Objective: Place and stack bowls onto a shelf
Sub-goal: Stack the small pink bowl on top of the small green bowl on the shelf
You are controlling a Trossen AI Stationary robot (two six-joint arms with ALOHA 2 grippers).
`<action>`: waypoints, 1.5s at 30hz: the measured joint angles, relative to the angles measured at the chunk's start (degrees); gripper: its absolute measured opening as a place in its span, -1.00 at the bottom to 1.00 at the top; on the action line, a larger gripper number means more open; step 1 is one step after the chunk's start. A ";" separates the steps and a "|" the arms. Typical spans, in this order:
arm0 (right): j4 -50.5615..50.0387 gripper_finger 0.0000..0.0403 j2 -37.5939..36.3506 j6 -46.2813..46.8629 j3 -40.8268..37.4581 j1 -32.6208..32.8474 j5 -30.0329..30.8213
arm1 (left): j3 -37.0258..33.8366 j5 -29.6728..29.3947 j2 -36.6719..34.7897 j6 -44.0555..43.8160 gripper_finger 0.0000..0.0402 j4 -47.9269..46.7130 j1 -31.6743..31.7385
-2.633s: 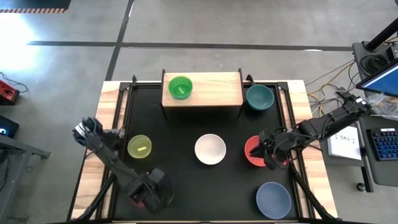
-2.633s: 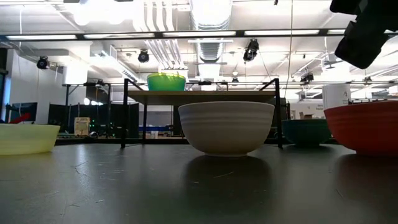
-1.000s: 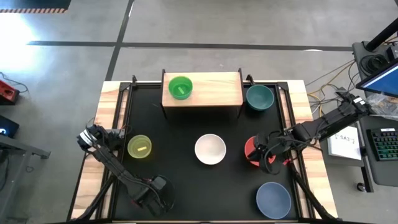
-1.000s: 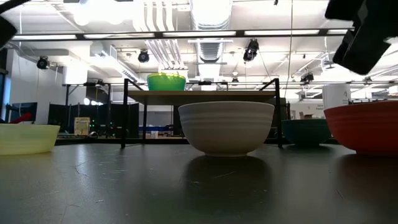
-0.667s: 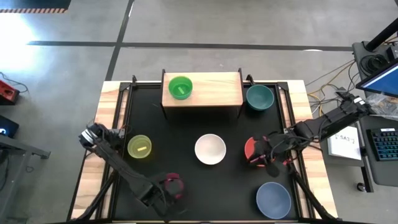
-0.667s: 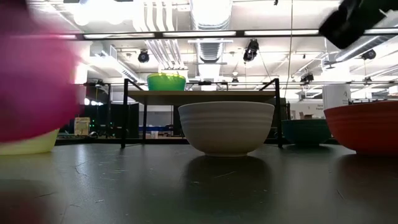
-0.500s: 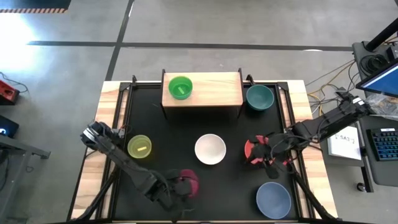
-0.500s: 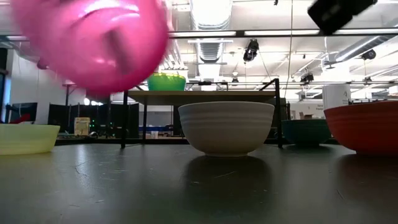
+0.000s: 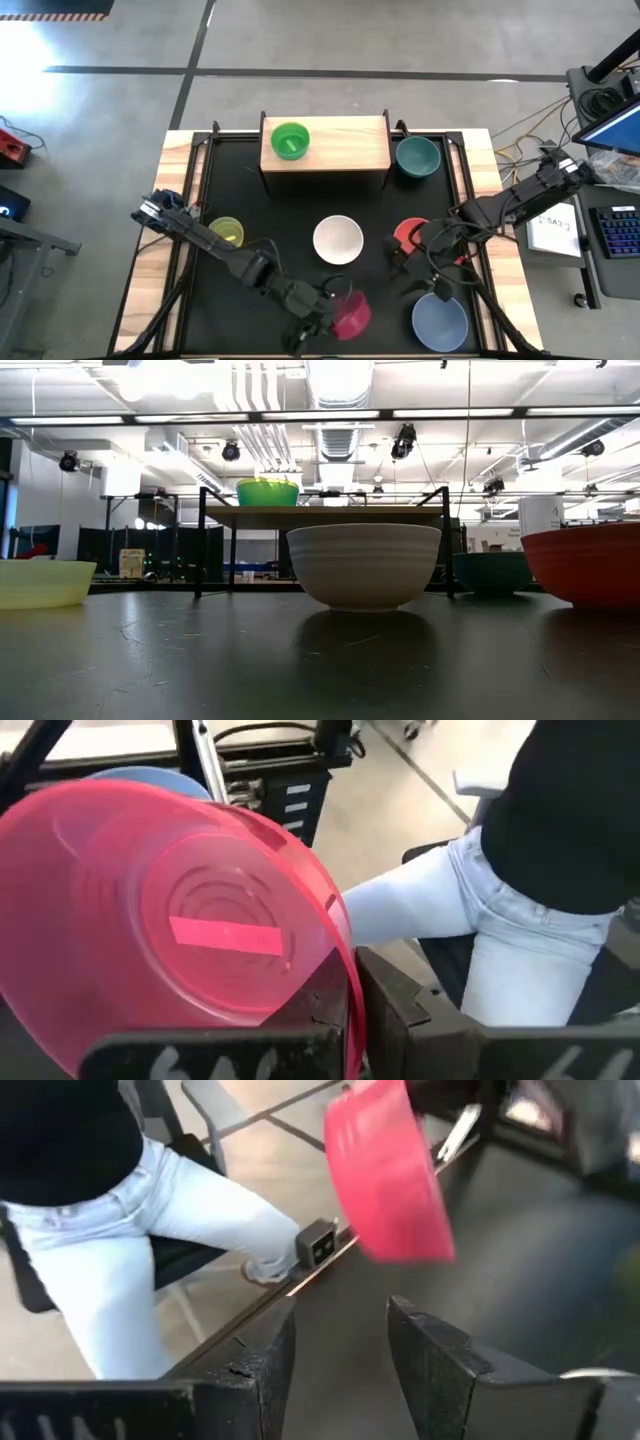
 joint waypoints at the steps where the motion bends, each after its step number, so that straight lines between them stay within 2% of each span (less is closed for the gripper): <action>1: -0.03 -0.29 0.81 -1.12 0.97 0.02 -0.01 | -0.02 0.81 0.04 1.17 -1.00 0.69 0.46; 6: -2.66 -0.34 4.64 -4.16 6.16 0.02 -0.04 | -0.02 11.39 0.04 6.45 -1.00 4.41 2.36; 12: -6.00 -0.37 8.65 -5.84 12.08 0.02 -0.02 | -0.02 14.09 0.04 11.60 -1.00 4.10 3.53; 18: -6.52 -0.32 11.27 -6.11 14.68 0.02 -0.48 | -0.04 14.09 0.06 18.41 -1.00 4.15 3.91; 25: -5.27 -0.32 12.63 -5.98 14.72 0.37 -7.37 | -0.04 14.26 0.06 23.83 -1.00 3.21 5.84; 33: -3.61 -0.37 14.17 -5.84 14.72 0.63 -9.12 | -0.05 14.34 0.15 25.72 -1.00 2.86 9.35; 38: -3.44 -0.45 14.53 -3.45 14.77 0.70 -9.97 | -0.09 14.64 0.17 26.61 -1.00 2.24 9.94; 45: -3.50 -0.66 13.71 -0.45 14.79 0.73 -10.87 | -0.10 14.20 0.17 25.92 -1.00 2.42 10.02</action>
